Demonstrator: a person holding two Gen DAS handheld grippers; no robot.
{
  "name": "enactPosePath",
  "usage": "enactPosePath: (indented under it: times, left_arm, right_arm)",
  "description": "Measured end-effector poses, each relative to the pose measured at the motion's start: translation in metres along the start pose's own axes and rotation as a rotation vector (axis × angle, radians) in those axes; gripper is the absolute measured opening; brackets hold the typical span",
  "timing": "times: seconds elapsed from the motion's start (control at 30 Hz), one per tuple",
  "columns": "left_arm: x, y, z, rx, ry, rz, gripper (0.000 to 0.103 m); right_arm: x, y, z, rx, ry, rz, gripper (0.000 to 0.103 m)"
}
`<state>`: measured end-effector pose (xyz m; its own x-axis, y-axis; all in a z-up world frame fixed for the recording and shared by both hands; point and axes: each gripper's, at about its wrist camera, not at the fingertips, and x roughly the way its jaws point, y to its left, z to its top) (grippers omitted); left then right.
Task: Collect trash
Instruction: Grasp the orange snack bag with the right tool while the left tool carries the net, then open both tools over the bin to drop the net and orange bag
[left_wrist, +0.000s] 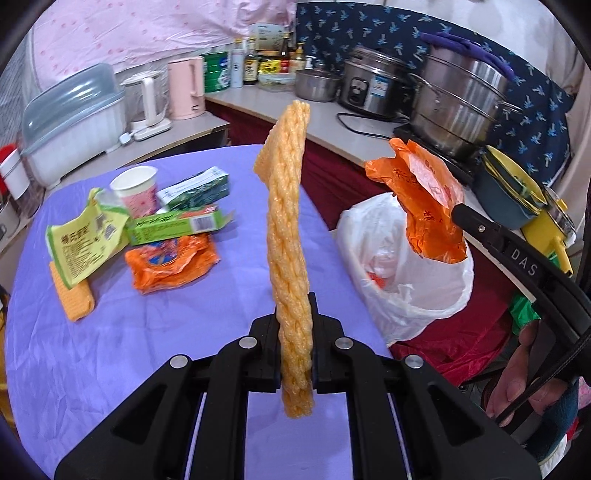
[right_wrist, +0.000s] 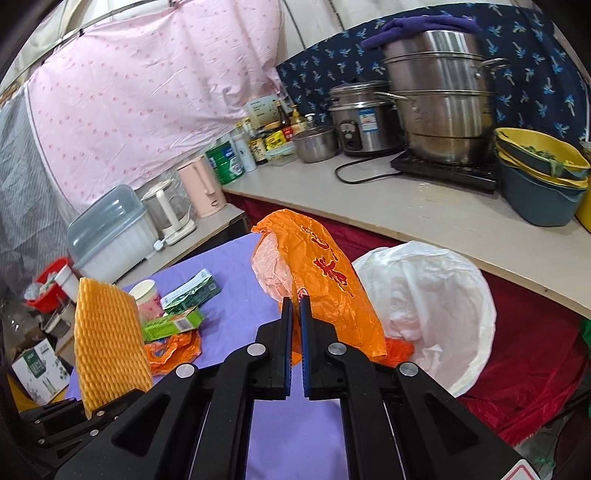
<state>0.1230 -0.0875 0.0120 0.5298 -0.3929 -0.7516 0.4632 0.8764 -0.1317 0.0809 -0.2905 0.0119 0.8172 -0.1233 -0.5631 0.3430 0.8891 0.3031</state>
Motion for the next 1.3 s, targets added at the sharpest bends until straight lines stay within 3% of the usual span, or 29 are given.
enactPosePath:
  times: [0.4,0.7,1.3]
  left_arm:
    - [0.023,-0.073,0.018,0.116,0.009,-0.086,0.010]
    - [0.050,-0.118,0.029,0.188,0.019,-0.104,0.010]
    - [0.111,-0.152,0.032,0.240,0.096,-0.126,0.010]
  right_arm:
    - [-0.014,-0.068,0.009,0.072,-0.025,-0.071,0.004]
    - [-0.005,-0.104,0.009,0.118,-0.015,-0.106,0.004]
    - [0.026,-0.140,0.004,0.164,0.019,-0.141,0.004]
